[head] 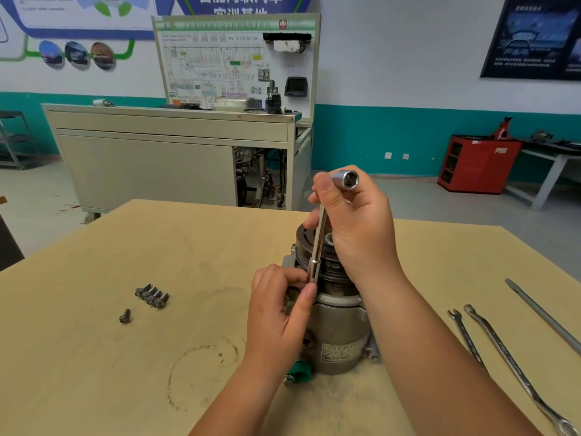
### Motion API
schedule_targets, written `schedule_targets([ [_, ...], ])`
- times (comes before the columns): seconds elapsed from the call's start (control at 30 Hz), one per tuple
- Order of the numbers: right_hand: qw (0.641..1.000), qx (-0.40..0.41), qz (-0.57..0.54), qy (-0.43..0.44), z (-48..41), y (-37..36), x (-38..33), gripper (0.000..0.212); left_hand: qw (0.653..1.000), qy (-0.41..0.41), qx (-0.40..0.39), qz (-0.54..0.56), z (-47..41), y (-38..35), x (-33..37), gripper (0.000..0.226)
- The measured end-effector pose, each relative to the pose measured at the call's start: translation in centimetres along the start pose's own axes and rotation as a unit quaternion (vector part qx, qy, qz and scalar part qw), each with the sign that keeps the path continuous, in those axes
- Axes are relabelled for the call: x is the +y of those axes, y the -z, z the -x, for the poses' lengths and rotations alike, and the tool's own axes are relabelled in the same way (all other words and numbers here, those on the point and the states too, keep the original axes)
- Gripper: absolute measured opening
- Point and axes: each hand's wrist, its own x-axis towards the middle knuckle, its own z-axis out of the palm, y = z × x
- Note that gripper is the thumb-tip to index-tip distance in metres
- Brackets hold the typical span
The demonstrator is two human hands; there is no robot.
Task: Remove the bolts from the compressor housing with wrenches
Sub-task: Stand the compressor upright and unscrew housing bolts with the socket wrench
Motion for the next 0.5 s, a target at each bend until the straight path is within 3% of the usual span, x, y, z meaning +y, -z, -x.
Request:
schedule_targets([
  [0.27,0.995,0.075,0.015,0.058,0.7,-0.6,0.2,0.023,1.000,0.000,0.014,0.001,0.1,-0.2,0.0,0.003],
  [0.4,0.992,0.068,0.065,0.079,0.6,-1.1,0.8,0.033,1.000,0.012,0.014,-0.002,0.2,-0.4,-0.2,0.017],
  [0.5,0.998,0.027,0.062,0.016,0.3,-1.2,0.9,0.051,1.000,0.013,0.013,-0.011,0.2,-0.4,-0.3,0.022],
])
